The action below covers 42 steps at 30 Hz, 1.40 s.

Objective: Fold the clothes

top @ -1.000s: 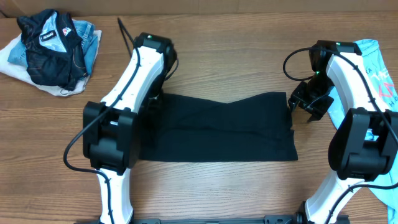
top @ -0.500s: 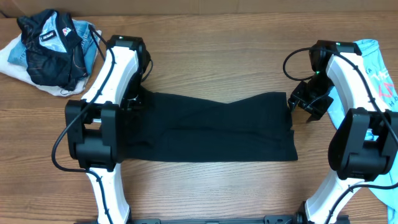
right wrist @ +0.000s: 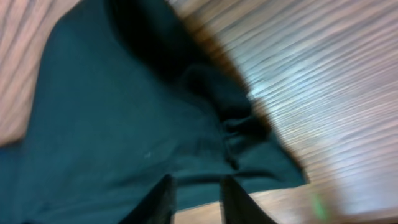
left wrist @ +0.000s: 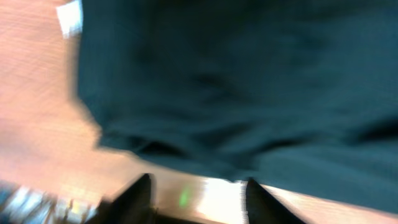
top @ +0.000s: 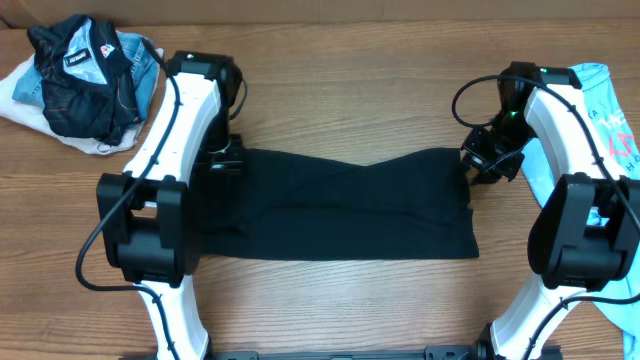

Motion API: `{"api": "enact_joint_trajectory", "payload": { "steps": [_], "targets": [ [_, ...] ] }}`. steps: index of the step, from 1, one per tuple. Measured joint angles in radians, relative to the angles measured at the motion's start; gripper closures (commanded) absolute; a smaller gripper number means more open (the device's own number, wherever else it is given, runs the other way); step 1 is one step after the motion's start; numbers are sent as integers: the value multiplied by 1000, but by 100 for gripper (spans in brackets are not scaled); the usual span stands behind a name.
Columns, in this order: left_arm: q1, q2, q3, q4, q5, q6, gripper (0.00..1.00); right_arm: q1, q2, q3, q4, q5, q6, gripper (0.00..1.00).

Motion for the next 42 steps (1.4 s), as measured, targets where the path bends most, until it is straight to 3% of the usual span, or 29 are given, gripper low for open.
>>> {"api": "enact_joint_trajectory", "payload": {
  "steps": [3,4,15,32,36,42],
  "targets": [
    [-23,-6,-5,56,100,73,95,12,0,0,-10,-53,-45,96],
    [-24,-6,-13,71,121,88,96,19,0,0,-10,-61,-53,96],
    [-29,-8,-265,265,241,159,96,208,0,-40,58,-83,-60,94],
    [122,-14,-445,366,275,168,92,182,0,-289,243,-1,-22,90],
    [157,-20,-460,373,285,178,91,129,0,-292,257,20,-14,96],
    [208,-35,-486,399,327,181,88,27,-1,-322,307,23,-13,96]
  ]
}}
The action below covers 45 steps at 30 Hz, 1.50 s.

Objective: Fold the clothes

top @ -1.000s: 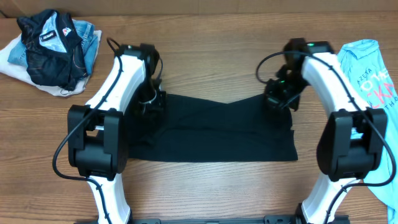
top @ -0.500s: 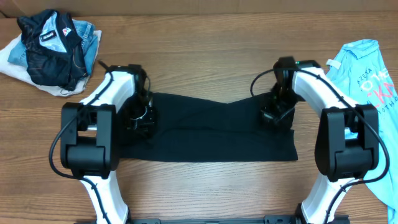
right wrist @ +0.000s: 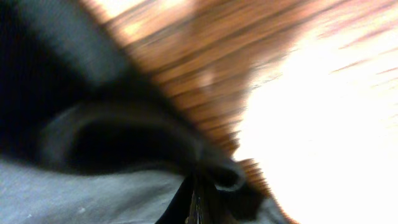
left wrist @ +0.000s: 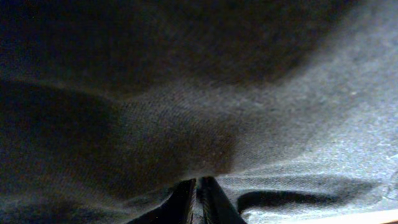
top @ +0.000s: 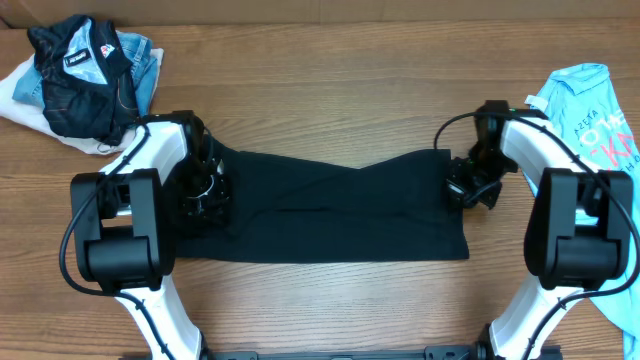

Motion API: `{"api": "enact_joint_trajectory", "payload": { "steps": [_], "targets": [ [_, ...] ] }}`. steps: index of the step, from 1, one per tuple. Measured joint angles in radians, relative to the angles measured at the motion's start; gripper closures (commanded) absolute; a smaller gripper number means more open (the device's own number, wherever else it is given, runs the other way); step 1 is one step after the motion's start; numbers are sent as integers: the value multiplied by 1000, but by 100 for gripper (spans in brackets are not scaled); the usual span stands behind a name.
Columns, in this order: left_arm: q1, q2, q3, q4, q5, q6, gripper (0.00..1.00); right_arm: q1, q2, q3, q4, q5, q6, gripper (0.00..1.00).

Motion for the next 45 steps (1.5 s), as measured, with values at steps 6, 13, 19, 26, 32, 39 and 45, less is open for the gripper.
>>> {"api": "enact_joint_trajectory", "payload": {
  "steps": [6,13,19,26,32,39,45],
  "targets": [
    [8,-2,-3,5,13,0,84,-10,-7,-13,13,-6,5,96],
    [23,-4,-4,6,2,-11,86,-5,-10,0,-38,53,63,96],
    [31,-8,-4,7,-25,-16,85,-10,-24,123,-183,107,74,96],
    [31,-9,-4,7,-29,-21,84,8,-122,206,-194,-9,-26,96],
    [31,-9,-4,7,-30,-23,85,90,-125,116,-85,-71,-71,93],
    [32,-9,-4,7,-33,-24,88,192,-124,-55,66,-93,-43,91],
    [32,-9,-4,7,-36,-23,88,187,-124,-140,129,-88,-15,90]
  ]
}}
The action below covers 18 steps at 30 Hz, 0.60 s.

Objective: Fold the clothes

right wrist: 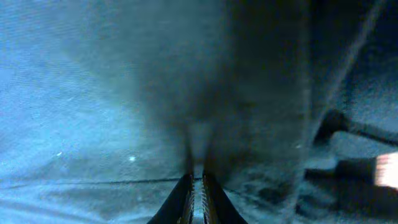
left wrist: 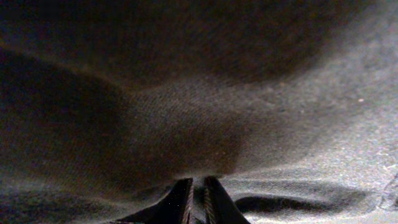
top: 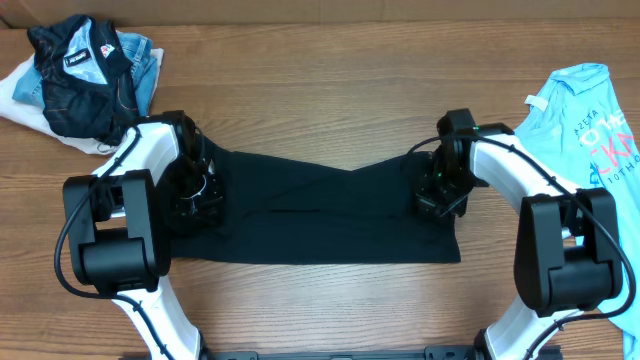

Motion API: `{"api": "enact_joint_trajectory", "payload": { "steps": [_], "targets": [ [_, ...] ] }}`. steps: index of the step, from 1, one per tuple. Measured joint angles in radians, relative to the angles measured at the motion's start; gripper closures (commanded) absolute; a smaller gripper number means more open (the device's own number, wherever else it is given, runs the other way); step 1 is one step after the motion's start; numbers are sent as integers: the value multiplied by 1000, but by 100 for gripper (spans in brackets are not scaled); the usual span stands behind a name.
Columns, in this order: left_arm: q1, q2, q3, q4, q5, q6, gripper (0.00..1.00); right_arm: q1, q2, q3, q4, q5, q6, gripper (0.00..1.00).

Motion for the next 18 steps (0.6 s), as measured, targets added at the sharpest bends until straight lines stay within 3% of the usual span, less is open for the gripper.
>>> {"api": "enact_joint_trajectory", "payload": {
  "steps": [11,18],
  "targets": [
    [0,0,0,-1,-10,-5,87,-56,0,-34,31,31,48,96],
    [2,-2,0,-4,-36,-38,81,-98,0,-34,10,48,75,96]
  ]
}}
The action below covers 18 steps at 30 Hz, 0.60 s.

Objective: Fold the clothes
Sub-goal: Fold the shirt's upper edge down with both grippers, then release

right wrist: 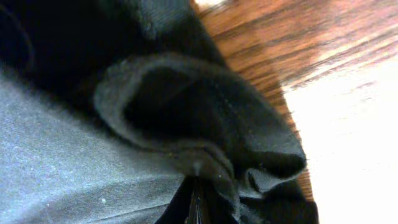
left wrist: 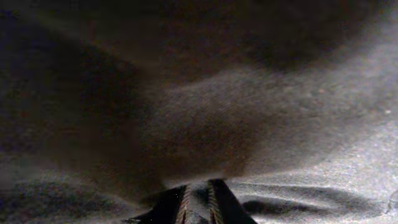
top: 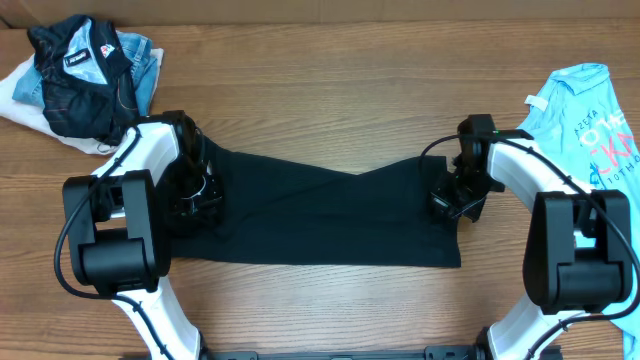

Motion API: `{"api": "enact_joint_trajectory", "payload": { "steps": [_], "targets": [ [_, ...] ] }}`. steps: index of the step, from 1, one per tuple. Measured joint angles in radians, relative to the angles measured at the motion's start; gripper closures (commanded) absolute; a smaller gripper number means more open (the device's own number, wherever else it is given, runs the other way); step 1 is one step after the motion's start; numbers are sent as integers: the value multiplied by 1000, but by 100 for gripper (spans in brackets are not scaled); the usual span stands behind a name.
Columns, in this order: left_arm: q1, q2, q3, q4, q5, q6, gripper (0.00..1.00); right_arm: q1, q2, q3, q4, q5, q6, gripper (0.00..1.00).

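Note:
A black garment [top: 320,215] lies spread across the middle of the wooden table [top: 330,90]. My left gripper [top: 196,192] is down on the garment's left end. In the left wrist view this gripper [left wrist: 199,200] is shut, with black fabric [left wrist: 249,118] pinched between its fingers. My right gripper [top: 452,203] sits on the garment's right end. Seen from the right wrist, it [right wrist: 198,198] is shut on a bunched fold of the hem [right wrist: 186,118], with bare wood beside it.
A pile of dark clothes [top: 85,65] on a white cloth lies at the back left corner. A light blue printed shirt [top: 595,110] lies along the right edge, just beyond the right arm.
My right gripper has moved a little to the right, still shut on the fabric, and the garment's upper right corner went with it. The left gripper holds the same spot.
Both grippers were open over the garment's far corners. Then each was down and shut on fabric at its own end. The right one then stood further in towards the middle, and now it is back out to the right with the hem bunched.

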Motion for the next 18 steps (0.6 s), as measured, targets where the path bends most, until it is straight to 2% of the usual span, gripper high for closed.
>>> {"api": "enact_joint_trajectory", "payload": {
  "steps": [5,11,15,18],
  "targets": [
    [25,0,0,-14,-35,-22,80,0,0,0,-1,4,5,96],
    [39,0,0,-27,-84,-47,85,-2,0,3,-10,9,19,96],
    [43,3,15,-62,-126,-72,87,-23,0,26,-90,57,24,96],
    [51,4,56,-107,-157,-79,83,-47,0,75,-165,105,27,96]
  ]
}}
